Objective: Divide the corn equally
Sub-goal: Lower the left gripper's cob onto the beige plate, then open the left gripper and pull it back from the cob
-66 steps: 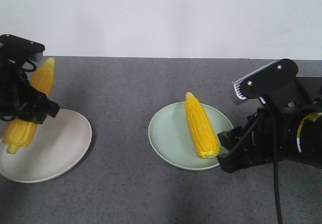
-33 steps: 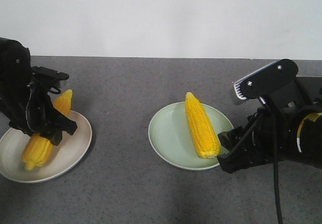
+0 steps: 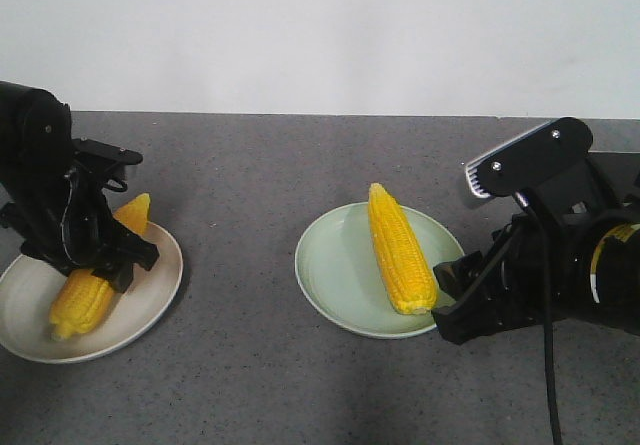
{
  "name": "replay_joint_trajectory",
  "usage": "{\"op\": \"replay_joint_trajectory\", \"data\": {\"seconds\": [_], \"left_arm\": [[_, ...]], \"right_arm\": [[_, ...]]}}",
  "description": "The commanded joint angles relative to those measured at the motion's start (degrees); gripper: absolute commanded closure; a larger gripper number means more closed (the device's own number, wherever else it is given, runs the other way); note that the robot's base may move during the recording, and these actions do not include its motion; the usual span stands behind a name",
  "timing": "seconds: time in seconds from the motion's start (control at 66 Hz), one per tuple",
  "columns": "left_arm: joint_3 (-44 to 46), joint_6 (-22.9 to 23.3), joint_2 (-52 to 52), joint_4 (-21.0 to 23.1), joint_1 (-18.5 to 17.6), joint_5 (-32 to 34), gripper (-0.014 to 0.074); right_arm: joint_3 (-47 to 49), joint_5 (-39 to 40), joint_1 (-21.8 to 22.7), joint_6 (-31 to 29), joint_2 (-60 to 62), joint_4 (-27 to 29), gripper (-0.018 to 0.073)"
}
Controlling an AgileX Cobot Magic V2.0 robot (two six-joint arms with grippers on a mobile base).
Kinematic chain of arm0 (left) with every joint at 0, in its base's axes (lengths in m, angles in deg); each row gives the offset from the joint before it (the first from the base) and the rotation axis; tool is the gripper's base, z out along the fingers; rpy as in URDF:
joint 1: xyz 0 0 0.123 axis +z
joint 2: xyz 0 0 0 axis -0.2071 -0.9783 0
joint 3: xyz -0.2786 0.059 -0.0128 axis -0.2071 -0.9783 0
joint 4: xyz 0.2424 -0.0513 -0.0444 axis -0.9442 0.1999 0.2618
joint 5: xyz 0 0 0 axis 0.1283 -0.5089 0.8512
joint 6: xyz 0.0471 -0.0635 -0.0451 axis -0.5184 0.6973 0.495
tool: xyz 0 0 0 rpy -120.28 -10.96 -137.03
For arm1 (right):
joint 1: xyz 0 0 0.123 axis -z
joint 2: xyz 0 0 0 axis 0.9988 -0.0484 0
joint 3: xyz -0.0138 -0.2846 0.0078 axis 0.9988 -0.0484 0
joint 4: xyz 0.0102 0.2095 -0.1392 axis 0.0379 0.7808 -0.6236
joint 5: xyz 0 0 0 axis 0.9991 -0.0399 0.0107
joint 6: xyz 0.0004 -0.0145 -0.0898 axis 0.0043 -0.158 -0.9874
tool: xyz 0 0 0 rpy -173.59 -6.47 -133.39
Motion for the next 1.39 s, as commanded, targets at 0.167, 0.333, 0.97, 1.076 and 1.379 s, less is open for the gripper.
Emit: {"op": "replay_joint_trajectory", "data": {"seconds": [0.167,0.333,0.97,1.076,1.379], "left_arm": [[1.88,-0.12,5.43,0.08,0.18,2.94,0.0097],[1.84,-2.26,11.05,3.73,0.12,5.05,0.0097],[-19.22,-28.14,36.91,28.21,0.12,20.74,0.0097],[-22.3,-32.28,41.09,32.61,0.12,21.23,0.0097],[-29.99,-34.31,52.9,35.05,0.12,22.36,0.0097]], "right_arm": [[1.43,2.87,0.13,-0.2,1.09,-1.49,0.0097],[1.43,2.87,0.13,-0.2,1.09,-1.49,0.0097],[1.43,2.88,0.13,0.03,1.09,-1.44,0.0097],[1.43,2.88,0.13,0.03,1.09,-1.44,0.0097],[1.43,2.88,0.13,0.03,1.09,-1.44,0.0097]]}}
